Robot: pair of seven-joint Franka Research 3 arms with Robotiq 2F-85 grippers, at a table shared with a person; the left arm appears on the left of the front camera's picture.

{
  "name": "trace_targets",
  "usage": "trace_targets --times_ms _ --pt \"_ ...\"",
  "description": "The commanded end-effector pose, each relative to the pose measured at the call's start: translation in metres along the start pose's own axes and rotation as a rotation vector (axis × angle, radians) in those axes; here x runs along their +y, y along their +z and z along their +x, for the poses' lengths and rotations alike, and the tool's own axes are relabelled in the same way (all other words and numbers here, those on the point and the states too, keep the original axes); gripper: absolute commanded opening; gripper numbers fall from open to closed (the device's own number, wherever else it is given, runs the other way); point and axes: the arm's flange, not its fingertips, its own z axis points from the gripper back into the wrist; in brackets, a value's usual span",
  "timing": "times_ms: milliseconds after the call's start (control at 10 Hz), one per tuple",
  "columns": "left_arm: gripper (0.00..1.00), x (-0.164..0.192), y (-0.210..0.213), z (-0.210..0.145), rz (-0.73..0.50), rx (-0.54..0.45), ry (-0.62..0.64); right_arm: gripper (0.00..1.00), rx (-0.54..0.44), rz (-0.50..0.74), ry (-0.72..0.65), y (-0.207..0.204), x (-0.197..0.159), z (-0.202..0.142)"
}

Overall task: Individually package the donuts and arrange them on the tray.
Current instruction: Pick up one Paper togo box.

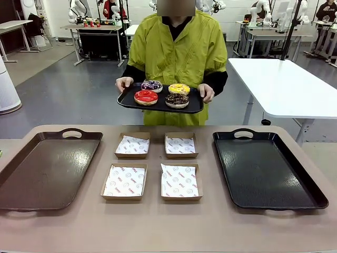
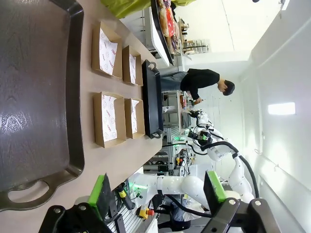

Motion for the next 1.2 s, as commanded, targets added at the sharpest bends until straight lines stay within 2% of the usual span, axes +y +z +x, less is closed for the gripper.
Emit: trace_targets --times_ms 0,800,1000,1100 --pt "1.00 -0.001 0.000 0.000 -0.012 -0.004 -0.003 1.00 -0.011 0.019 0.014 0.001 -0.001 0.001" --pt "1.00 0.000 0.000 0.000 0.000 0.000 0.000 1.00 -0.011 0.019 0.014 0.001 -0.001 0.001" --pt "1.00 -0.035 -0.015 0.007 0.158 -0.051 -0.051 1.00 -0.011 0.019 0.014 0.001 -0.001 0.001" --pt "1.00 -0.063 -0.032 0.014 0.242 -0.033 -0.100 1.00 -0.011 0.019 0.014 0.001 -0.001 0.001"
